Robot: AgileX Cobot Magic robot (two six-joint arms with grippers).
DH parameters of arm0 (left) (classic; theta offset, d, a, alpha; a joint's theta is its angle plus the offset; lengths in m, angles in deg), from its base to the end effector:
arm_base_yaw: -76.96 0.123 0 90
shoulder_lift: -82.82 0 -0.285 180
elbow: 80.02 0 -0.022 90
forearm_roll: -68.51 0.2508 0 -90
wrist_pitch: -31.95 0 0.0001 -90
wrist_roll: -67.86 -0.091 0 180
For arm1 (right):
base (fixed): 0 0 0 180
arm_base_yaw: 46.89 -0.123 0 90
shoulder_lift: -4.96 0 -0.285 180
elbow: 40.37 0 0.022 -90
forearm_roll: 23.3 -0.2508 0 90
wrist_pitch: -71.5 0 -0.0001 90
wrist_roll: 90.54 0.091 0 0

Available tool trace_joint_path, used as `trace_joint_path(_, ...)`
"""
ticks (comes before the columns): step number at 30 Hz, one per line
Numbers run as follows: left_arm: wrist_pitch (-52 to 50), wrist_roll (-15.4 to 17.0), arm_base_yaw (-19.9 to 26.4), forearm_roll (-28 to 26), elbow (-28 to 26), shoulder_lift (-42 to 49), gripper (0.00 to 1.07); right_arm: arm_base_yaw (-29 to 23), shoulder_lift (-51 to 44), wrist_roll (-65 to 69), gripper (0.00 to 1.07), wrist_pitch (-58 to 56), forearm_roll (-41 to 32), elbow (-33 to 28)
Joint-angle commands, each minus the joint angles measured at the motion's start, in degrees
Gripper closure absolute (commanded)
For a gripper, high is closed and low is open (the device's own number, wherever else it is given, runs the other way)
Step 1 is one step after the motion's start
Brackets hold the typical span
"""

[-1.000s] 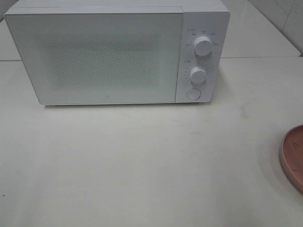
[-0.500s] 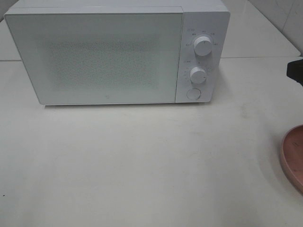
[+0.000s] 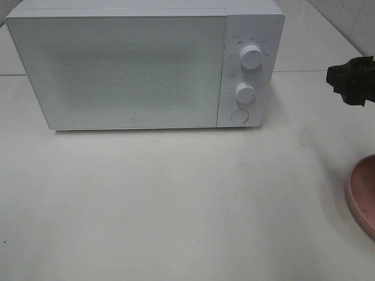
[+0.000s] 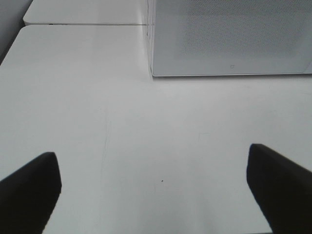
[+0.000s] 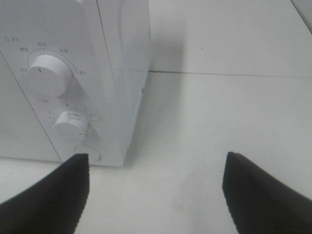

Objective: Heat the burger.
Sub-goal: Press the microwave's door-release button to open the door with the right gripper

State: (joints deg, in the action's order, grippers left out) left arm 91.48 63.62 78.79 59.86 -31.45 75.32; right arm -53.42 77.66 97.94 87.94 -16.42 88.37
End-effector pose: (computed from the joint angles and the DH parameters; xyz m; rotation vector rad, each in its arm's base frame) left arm -0.0048 -0.0120 0.2798 0.0477 2.0098 -0.1123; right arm 0.2204 0.0283 0.2456 -0.0996 1.8778 0.1326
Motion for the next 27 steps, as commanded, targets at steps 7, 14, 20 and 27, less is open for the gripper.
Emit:
trace_joint_path(7, -0.17, 0.23, 0.23, -0.17, 0.23, 0.46, 0.09, -10.49, 7.22, -15.64, 0.34, 22.23, -20.97, -7.45)
trace_joint_path(14, -0.17, 0.23, 0.23, -0.17, 0.23, 0.46, 0.09, -18.96, 12.32, -25.10, 0.34, 31.28, -36.90, -7.56)
trace_joint_path(20, -0.17, 0.23, 0.23, -0.17, 0.23, 0.46, 0.09, -26.99, 17.65, -27.62, 0.34, 39.42, -47.50, -7.56)
trace_joint_path(27, -0.17, 0.23, 0.23, -0.17, 0.23, 0.46, 0.09, -34.84, 23.61, -28.25, 0.34, 44.81, -53.57, -7.56)
